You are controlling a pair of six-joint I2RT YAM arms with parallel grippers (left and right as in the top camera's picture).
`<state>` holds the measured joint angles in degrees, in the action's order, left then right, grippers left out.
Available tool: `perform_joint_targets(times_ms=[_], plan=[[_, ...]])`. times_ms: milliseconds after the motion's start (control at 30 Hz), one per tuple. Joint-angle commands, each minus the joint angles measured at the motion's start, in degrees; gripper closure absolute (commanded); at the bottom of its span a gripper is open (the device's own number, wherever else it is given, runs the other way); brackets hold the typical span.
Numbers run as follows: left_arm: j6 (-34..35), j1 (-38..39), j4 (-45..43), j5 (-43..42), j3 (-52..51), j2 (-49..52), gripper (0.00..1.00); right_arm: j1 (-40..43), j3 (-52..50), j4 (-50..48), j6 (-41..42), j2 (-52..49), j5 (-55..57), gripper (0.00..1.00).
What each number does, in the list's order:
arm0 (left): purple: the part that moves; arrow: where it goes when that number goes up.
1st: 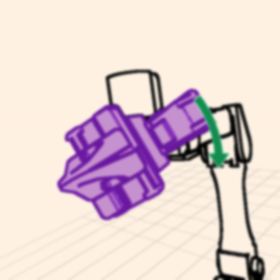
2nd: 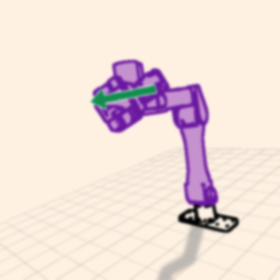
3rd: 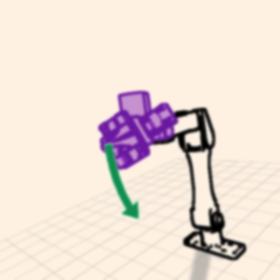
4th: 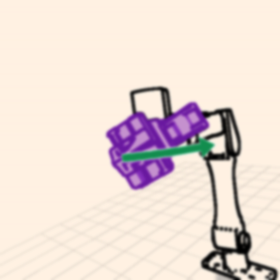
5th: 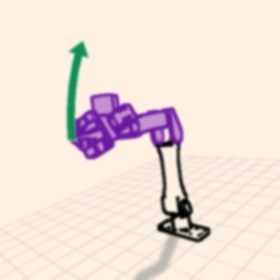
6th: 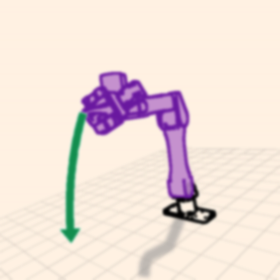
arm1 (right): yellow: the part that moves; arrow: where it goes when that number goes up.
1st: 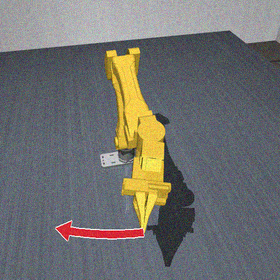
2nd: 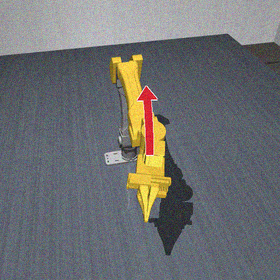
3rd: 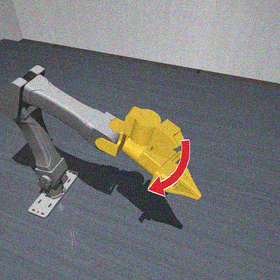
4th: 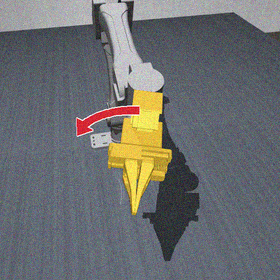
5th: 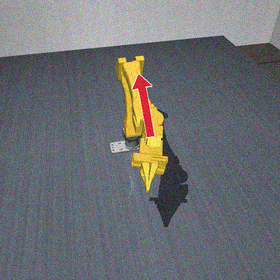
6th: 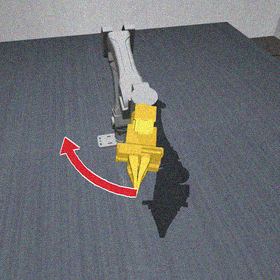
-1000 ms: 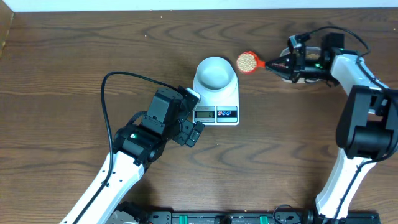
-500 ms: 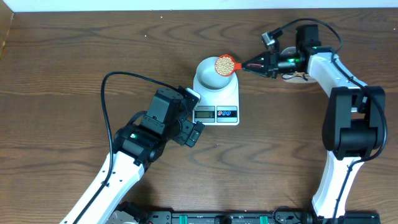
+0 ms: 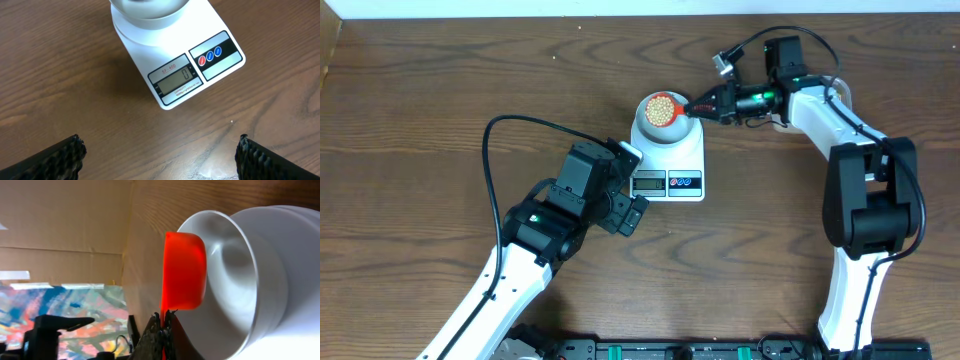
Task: Scoop item into bowl and weigh 50g on scale
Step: 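Lift the filled scoop and carry it over the white bowl, then tip the red scoop to pour soybeans into the white bowl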
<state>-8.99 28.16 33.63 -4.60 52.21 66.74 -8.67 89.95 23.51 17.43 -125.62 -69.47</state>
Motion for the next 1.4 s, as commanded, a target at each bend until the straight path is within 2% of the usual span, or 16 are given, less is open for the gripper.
perform_joint_targets(times_ms=[0, 267, 500, 700, 867, 1367], plan=[[0.3, -0.2, 0.2, -0.5, 1.6, -0.5, 0.02, -0.5, 1.1, -0.2, 0.3, 1.0, 1.5, 0.98], [0.3, -0.2, 0.2, -0.5, 1.6, -0.5, 0.02, -0.7, 1.1, 0.7, -0.6, 3.5, 3.8, 0.98], [0.3, -0.2, 0.2, -0.5, 1.6, -0.5, 0.02, -1.4, 1.1, 7.1, -5.5, 7.7, 13.2, 0.98], [0.3, -0.2, 0.2, -0.5, 1.6, -0.5, 0.02, -1.9, 1.1, 9.6, -8.3, 9.2, 16.0, 0.98], [0.3, -0.2, 0.2, -0.5, 1.6, -0.5, 0.02, -3.8, 1.1, 11.8, -10.9, 11.0, 23.8, 0.99], [0.3, -0.2, 0.2, -0.5, 1.6, -0.5, 0.02, -8.6, 1.1, 13.0, -14.2, 14.8, 37.2, 0.98]])
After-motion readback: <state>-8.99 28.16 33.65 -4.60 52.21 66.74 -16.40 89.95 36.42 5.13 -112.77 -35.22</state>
